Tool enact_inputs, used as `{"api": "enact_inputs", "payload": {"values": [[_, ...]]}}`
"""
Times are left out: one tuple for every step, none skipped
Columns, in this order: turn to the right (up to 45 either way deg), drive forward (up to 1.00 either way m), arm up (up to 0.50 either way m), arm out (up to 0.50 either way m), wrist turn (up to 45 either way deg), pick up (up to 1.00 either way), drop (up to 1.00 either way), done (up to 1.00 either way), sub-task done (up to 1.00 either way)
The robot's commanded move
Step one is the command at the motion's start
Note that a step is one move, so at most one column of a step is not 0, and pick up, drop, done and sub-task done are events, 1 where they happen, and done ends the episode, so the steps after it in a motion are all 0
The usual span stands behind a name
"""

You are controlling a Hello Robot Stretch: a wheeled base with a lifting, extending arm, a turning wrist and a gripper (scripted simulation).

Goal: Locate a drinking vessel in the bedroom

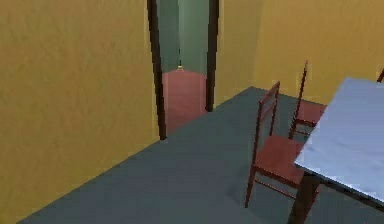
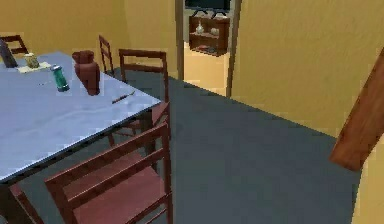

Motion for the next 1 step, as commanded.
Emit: {"api": "enact_inputs", "payload": {"values": [[0.0, 1.0, 0.0, 0.0, 0.0, 0.0, 0.0, 0.0, 0.0]]}}
